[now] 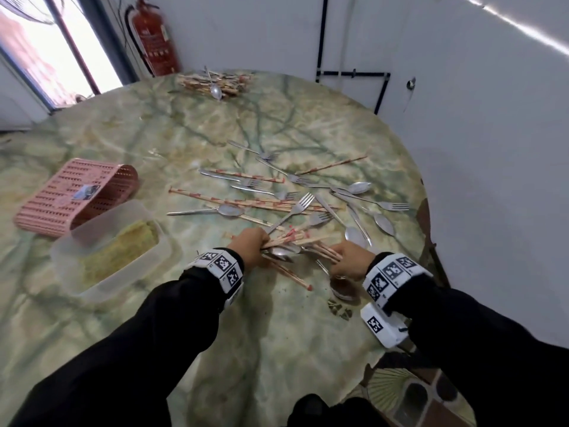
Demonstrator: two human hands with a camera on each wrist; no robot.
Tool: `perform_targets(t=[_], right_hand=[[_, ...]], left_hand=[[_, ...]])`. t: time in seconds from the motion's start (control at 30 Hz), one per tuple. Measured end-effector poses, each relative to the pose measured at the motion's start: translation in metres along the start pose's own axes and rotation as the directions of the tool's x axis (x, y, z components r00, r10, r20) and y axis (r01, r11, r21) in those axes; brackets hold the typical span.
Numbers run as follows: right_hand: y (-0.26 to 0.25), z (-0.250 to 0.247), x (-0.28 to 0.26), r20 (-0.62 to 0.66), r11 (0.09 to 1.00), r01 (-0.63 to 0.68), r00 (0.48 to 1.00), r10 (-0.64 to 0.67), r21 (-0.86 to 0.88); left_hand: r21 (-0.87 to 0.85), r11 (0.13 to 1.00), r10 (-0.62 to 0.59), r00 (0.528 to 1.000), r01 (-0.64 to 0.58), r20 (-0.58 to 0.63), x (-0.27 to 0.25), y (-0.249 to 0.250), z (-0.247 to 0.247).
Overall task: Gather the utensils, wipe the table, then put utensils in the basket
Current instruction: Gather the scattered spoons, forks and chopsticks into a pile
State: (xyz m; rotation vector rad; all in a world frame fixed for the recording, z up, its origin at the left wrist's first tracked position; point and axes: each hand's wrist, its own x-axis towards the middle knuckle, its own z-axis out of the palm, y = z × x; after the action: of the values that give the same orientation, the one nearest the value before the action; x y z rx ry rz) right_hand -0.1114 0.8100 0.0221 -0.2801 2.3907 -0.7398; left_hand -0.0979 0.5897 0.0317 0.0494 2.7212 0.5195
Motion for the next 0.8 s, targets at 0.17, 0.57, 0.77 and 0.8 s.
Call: perform_targets(t=[0.17,0.57,0.77,0.8], right_hand=[[0.001,0.000,0.006,-0.011,0.995,0.012,1.000,-0.013,-0.096],[0.003,0.006,-0.008,-0.044,0.957,0.019,0.998,-0.033,-0.290],[0.001,0.020,-0.024,-0.016,0.922,0.076,0.996,-0.088,-0.380],[0.001,0.022,-0.027,0.017,0.919,0.084,0.996,-0.084,-0.385]], left_hand=[[0.063,0.998,0.003,0.998,-0.008,0.065,0.007,-0.005,0.002],[0.191,0.974,0.086,0.976,-0.125,0.200,0.009,-0.011,0.002],[0.204,0.963,0.109,0.945,-0.178,0.309,-0.002,-0.023,0.001],[0.189,0.965,0.113,0.941,-0.180,0.318,-0.004,-0.024,0.000]])
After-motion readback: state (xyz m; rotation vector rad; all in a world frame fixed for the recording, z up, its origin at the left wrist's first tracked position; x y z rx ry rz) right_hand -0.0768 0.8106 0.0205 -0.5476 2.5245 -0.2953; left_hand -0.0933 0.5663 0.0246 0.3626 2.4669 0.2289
